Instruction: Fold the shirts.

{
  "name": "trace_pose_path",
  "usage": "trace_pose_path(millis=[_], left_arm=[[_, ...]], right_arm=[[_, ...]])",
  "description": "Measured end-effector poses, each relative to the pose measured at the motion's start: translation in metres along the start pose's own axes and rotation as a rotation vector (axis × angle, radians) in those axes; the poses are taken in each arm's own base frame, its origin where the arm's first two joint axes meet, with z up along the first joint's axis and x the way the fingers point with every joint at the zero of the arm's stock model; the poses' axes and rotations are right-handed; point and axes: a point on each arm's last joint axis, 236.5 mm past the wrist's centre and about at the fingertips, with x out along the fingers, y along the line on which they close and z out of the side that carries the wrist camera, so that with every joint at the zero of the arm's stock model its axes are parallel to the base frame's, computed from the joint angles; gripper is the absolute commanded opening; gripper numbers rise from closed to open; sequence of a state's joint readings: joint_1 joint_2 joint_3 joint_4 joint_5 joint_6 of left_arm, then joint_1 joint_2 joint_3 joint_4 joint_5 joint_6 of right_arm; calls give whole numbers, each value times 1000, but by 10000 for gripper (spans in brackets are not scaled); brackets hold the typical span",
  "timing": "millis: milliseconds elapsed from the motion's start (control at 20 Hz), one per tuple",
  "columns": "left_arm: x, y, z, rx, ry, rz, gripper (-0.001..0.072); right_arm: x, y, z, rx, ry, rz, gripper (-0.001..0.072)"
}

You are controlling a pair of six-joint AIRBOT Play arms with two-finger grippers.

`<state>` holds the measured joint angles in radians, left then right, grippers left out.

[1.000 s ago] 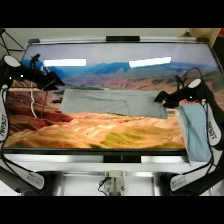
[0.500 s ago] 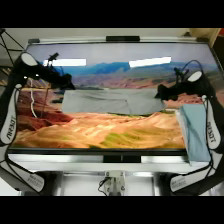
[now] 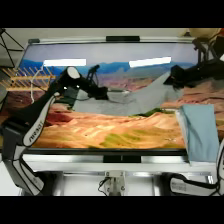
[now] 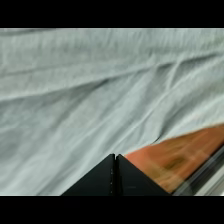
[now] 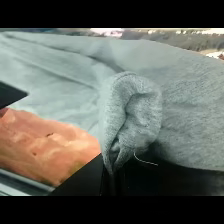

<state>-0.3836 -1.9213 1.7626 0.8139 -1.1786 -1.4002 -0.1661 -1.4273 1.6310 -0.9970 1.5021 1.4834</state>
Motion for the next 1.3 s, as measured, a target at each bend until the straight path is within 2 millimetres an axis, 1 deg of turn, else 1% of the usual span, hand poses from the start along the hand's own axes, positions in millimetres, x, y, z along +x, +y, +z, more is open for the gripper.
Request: trace_pose_path(millis=[150,200,350,450,550,600,650,700,800,850,900,1000,1100,1150,1250,1300], left_arm=[[33,-40,9,-8,-64,-80,30],[47,-52,8,-14,-71,-102,31],[86,-89,-13,-33,-33,-176,31],[106,-107,-30,-36,4,-207,30],[113,-116,-36,-39,18,-228,29],[111,-115,-34,-44,14,-230,28],[102,-110,-25,-48,-8,-229,28],[90,-104,-14,-54,-33,-225,28],[54,-81,5,-42,-70,-190,28],[27,-65,22,-35,-119,-156,28],[-4,-46,34,-25,-156,-114,28],[-70,-10,53,-26,-235,-32,29],[-149,27,66,-51,-339,51,29],[-185,43,68,-66,-388,89,29],[-248,61,63,-92,-467,138,29],[-273,68,59,-103,-501,163,29]], right_arm=[[-26,19,-14,-19,-3,4,67],[-34,24,-18,-25,-6,3,67],[-53,37,-24,-49,-24,4,67],[-60,42,-24,-60,-39,8,67],[-62,45,-22,-61,-53,12,66],[-63,47,-20,-63,-63,14,67],[-61,50,-17,-68,-75,17,67],[-58,54,-15,-77,-76,25,67],[-45,67,-8,-104,-84,44,67],[-34,76,-4,-122,-86,58,67],[-20,86,-1,-142,-83,73,67],[11,108,4,-182,-76,105,67],[54,133,5,-218,-57,136,68],[78,146,4,-234,-46,153,68],[130,168,-5,-252,-12,181,69],[157,181,-12,-250,7,206,105]])
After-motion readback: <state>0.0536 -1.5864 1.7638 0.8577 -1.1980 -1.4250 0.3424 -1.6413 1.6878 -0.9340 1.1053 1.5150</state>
